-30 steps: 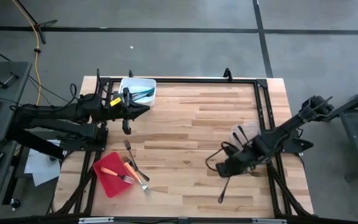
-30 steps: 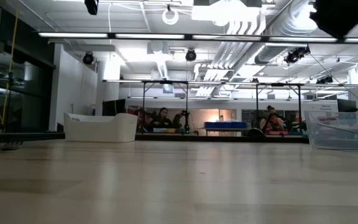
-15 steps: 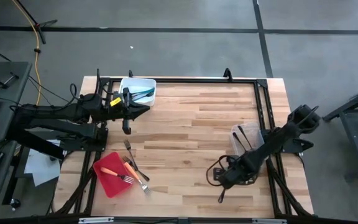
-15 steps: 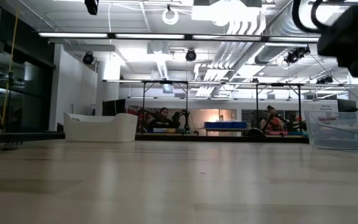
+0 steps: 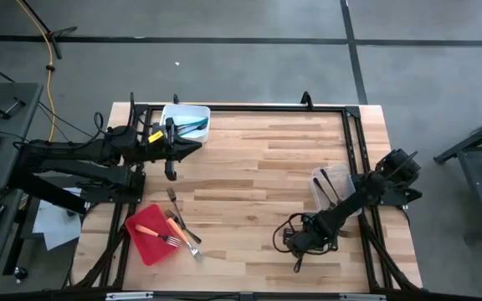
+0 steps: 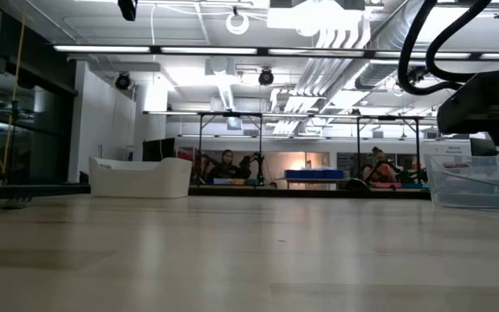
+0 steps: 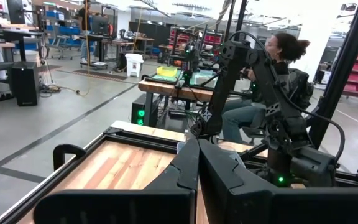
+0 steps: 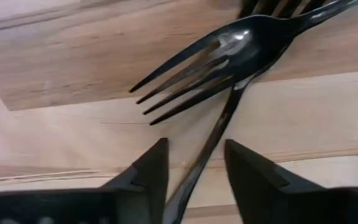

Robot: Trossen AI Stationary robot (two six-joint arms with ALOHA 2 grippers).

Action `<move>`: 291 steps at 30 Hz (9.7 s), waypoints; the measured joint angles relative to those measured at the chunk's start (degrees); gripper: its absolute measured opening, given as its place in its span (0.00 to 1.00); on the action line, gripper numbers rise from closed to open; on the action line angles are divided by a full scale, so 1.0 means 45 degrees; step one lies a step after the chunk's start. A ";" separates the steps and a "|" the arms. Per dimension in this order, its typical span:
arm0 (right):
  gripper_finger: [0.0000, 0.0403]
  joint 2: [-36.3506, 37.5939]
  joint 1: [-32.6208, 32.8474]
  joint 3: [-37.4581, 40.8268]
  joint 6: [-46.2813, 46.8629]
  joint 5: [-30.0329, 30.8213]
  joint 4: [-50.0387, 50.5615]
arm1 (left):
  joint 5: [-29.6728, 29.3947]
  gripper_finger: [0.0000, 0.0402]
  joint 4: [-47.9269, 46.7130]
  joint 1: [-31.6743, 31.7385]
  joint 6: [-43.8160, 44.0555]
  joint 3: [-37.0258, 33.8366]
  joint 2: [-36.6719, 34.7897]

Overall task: Sort silverware by color (type)
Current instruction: Put the black fork into the transparent bin

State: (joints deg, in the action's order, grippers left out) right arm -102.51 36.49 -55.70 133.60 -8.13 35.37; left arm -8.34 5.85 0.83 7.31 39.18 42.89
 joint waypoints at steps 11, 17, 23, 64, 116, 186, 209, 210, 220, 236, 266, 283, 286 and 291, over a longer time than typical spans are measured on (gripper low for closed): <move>0.03 -0.0037 -0.0053 0.0039 -0.0494 0.0296 -0.0201 | 0.0000 0.00 0.0005 -0.0002 0.0000 0.0000 0.0000; 0.01 0.0419 -0.0098 0.0101 -0.1432 0.0419 -0.0635 | 0.0000 0.00 0.0037 -0.0002 0.0000 0.0000 0.0000; 0.01 0.1133 -0.0726 0.0112 -0.3646 0.1018 -0.0929 | -0.0177 0.00 0.0117 0.0000 0.0000 0.0000 0.0000; 0.00 0.5921 -0.8772 0.0049 -2.5762 0.1457 -1.2740 | -0.0478 0.00 0.1775 -0.0002 0.2025 0.0007 0.0322; 0.00 0.6995 -0.8429 0.0053 -2.4430 0.2923 -0.2710 | 0.0486 0.00 0.1887 -0.0129 0.1559 0.0005 0.1724; 0.00 0.7350 -0.7057 0.4109 -1.7030 -0.0333 0.6549 | 0.0335 0.00 0.1627 -0.0129 0.1237 0.0000 0.1719; 0.43 0.7363 -0.7053 0.1788 -1.8697 0.0315 0.8966 | 0.0340 0.00 0.1627 -0.0129 0.1345 0.0000 0.1719; 0.44 0.7367 -0.7053 0.1469 -1.8683 0.0583 0.9122 | 0.0340 0.00 0.1627 -0.0129 0.1345 0.0000 0.1719; 0.44 0.7260 -0.7019 0.1170 -1.9028 0.1614 0.0292 | 0.0340 0.00 0.1626 -0.0135 0.1365 0.0000 0.1719; 0.44 0.5452 -0.7111 0.0648 -2.7556 0.3112 -1.2607 | 0.0342 0.00 0.1627 -0.0134 0.1685 0.0000 0.1722; 0.04 0.5437 -0.7530 -0.0121 -2.8153 0.3749 -1.2428 | 0.0340 0.00 0.1632 -0.0134 0.0223 0.0000 0.1724; 0.00 0.5437 -0.7694 -0.0117 -2.7811 0.3023 -1.2437 | 0.0340 0.00 0.1627 -0.0131 0.0228 0.0000 0.1724; 0.00 0.5437 -0.7694 -0.0117 -2.7694 0.3013 -1.2437 | 0.0340 0.00 0.1627 -0.0133 0.0224 0.0000 0.1724; 0.00 0.5437 -0.7694 -0.0117 -2.7692 0.3000 -1.2434 | 0.0345 0.00 0.1627 -0.0129 0.0228 0.0000 0.1721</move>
State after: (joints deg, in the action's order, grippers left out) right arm -78.04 1.87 -56.23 8.99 5.37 -20.59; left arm -6.79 13.17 0.25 8.34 39.18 50.64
